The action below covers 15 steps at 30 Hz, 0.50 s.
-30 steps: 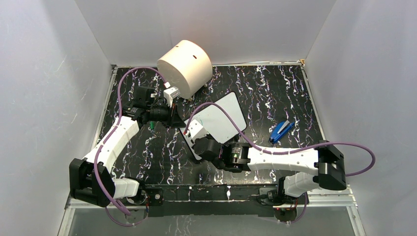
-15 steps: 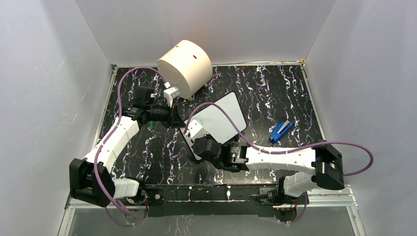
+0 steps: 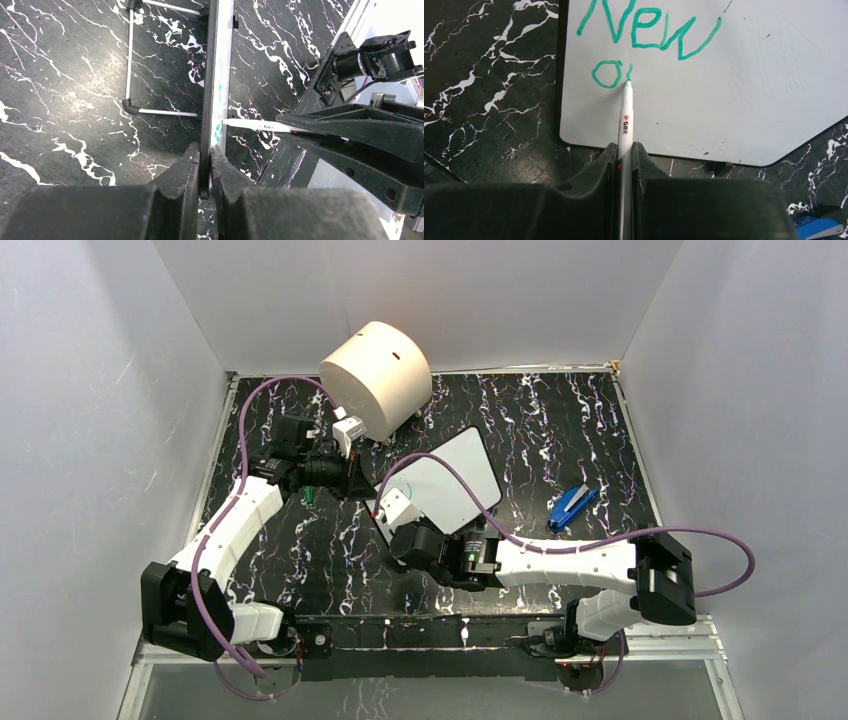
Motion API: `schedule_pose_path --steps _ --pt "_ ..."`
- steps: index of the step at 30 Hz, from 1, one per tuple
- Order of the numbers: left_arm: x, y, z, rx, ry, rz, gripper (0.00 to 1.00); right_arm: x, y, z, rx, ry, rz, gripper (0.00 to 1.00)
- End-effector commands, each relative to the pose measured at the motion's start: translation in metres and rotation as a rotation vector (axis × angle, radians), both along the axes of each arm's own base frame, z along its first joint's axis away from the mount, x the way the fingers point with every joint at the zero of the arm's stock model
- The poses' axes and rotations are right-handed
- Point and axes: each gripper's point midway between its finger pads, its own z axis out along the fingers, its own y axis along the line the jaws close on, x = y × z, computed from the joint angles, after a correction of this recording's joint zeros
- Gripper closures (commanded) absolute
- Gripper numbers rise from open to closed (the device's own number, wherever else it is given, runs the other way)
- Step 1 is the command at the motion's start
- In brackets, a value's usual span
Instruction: Write a sentence on the whiteboard
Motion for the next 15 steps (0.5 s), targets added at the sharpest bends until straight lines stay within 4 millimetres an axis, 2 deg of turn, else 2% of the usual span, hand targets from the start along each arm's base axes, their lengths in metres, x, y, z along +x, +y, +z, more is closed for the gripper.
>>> schedule_pose_path --steps 1,9,15 --pt "0.003 0.012 -0.014 0.079 -0.019 0.028 1.00 0.000 0.004 -0.001 0.008 0.024 -0.013 1.00" --pt "0.003 0.012 -0.014 0.078 -0.019 0.028 1.00 -0.008 0.000 -0.017 -0.038 0.078 -0.006 1.00" --pt "0.003 0.012 -0.014 0.079 -0.020 0.028 1.00 -0.010 -0.003 -0.018 -0.047 0.092 -0.008 1.00"
